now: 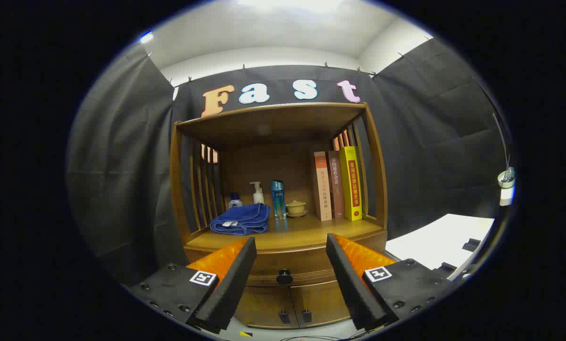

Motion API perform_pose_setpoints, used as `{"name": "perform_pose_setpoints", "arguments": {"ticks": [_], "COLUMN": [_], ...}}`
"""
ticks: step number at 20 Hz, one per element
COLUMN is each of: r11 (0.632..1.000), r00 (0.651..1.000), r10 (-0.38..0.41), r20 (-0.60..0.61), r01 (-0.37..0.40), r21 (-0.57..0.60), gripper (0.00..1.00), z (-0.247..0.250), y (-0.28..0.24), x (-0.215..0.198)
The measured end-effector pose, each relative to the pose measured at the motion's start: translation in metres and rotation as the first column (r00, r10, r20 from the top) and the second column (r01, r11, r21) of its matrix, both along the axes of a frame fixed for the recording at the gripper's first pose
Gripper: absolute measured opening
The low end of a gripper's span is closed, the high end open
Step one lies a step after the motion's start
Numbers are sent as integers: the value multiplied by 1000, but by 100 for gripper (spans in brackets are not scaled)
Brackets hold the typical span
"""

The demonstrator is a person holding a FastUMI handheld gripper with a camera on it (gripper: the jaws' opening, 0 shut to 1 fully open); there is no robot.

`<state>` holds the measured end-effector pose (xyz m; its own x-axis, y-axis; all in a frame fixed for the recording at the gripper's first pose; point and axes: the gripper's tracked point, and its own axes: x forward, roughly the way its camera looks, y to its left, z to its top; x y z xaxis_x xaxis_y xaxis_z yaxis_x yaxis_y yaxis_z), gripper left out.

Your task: Pull open the drawer, take out the items inside it, and place them on the countertop above the cabinet.

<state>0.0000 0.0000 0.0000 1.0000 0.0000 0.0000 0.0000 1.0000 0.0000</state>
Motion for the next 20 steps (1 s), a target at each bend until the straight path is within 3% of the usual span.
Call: {"name": "perform_pose_setpoints", "arguments": {"ticks": [20], "r11": [1000], "r00": [1000], "r10": [-4], "r20": [-9], "r01": [4], "r21": [2], "gripper": [98], "z": [-5], "y": [-1], "x": [0]}}
